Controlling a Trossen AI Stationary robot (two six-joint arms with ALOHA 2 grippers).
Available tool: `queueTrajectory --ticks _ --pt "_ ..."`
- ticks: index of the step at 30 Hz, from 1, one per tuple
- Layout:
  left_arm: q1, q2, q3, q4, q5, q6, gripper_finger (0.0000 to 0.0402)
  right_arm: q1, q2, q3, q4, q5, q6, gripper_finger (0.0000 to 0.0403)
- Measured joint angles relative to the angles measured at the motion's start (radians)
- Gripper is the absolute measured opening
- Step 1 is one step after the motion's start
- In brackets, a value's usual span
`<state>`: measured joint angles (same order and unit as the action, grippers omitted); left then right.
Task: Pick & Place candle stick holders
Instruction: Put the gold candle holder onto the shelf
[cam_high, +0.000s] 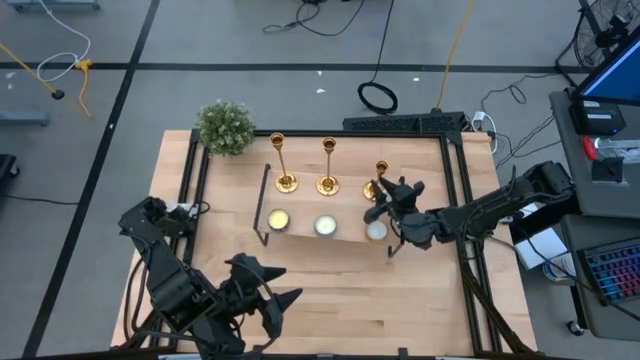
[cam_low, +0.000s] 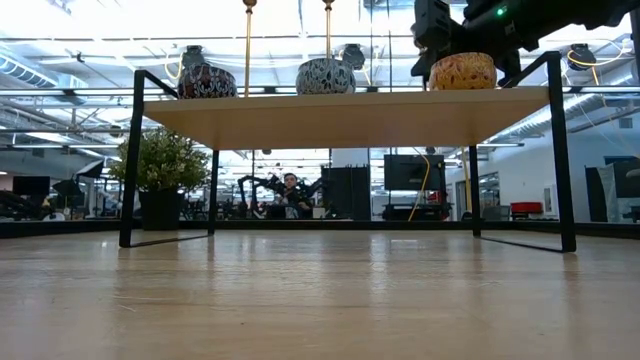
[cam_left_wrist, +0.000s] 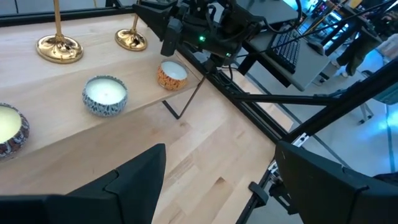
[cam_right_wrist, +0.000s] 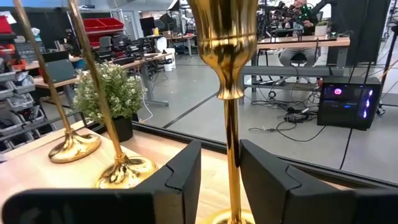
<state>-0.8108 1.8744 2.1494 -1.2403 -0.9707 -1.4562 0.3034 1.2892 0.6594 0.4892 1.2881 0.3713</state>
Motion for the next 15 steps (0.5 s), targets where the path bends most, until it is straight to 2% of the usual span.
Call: queueTrajectory --ticks 15 --pt "0.0 0.0 0.0 0.021 0.0 0.03 0.031 0.055 0.0 0.0 0.238 0.144 -0.306 0.0105"
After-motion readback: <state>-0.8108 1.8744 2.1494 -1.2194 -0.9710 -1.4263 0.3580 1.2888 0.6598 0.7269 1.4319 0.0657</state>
